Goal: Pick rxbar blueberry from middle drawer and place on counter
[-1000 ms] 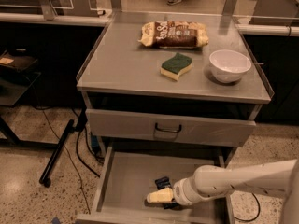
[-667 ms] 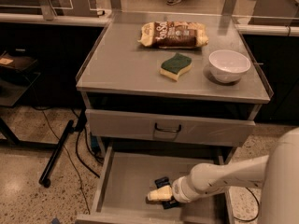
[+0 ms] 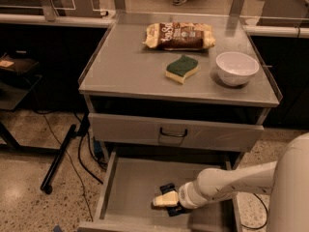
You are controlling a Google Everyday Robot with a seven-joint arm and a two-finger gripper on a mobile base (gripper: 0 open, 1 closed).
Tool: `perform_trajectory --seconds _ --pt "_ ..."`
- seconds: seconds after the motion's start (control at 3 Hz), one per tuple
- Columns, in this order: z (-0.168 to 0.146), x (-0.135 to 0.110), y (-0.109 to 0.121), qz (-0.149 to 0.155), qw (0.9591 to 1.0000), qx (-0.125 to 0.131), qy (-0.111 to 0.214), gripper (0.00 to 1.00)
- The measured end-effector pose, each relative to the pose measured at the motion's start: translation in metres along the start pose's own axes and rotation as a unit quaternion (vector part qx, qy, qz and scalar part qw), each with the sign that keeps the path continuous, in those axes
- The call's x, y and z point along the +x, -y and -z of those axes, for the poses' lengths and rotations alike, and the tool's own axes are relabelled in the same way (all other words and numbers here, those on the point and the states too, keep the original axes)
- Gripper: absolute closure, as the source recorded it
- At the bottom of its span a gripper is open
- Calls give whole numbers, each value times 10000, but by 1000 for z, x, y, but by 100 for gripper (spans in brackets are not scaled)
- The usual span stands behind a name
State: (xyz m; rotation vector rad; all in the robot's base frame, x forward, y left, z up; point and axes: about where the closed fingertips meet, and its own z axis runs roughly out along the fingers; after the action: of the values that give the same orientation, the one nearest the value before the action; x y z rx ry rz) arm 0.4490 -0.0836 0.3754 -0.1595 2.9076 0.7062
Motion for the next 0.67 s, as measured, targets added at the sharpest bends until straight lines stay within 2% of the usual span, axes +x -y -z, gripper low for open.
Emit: perform_trajectory --seconds 0.67 --pt "-20 -6 -3 -75 9998 -149 -91 0"
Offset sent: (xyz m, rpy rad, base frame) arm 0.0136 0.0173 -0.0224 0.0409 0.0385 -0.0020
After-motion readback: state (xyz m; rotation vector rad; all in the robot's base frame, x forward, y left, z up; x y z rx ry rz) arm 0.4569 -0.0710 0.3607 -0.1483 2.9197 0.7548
